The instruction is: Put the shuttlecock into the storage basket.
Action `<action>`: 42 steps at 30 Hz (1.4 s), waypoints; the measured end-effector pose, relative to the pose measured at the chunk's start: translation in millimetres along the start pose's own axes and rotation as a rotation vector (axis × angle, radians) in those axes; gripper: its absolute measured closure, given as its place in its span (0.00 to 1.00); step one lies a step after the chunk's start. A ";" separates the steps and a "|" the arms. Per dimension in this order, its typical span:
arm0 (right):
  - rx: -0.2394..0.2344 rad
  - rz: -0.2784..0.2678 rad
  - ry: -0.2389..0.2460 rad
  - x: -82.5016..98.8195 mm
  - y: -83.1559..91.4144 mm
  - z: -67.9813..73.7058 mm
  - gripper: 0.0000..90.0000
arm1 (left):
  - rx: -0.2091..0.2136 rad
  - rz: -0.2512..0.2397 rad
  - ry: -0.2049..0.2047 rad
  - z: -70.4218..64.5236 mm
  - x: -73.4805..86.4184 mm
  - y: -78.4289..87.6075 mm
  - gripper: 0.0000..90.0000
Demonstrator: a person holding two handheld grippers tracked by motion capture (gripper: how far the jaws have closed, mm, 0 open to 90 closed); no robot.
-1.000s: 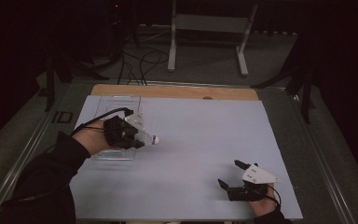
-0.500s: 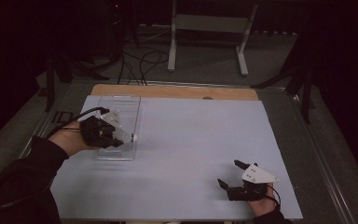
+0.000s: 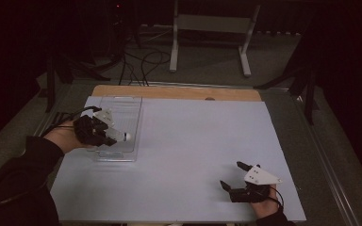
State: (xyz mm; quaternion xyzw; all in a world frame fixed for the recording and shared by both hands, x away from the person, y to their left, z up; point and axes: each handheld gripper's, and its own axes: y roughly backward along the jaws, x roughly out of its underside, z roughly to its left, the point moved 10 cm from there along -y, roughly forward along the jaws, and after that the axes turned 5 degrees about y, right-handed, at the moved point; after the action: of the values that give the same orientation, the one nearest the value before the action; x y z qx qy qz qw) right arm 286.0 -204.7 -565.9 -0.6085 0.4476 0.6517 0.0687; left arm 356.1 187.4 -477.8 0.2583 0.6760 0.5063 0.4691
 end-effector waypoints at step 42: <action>-0.005 0.001 -0.006 0.4 0.7 -0.5 0.10 | 0.029 0.070 0.048 19.1 15.8 -65.3 0.99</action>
State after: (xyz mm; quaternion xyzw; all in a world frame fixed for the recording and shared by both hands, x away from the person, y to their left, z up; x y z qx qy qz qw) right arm 285.8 -205.7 -565.8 -0.6067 0.4460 0.6544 0.0684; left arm 374.6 185.8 -545.1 0.2765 0.6848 0.5185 0.4309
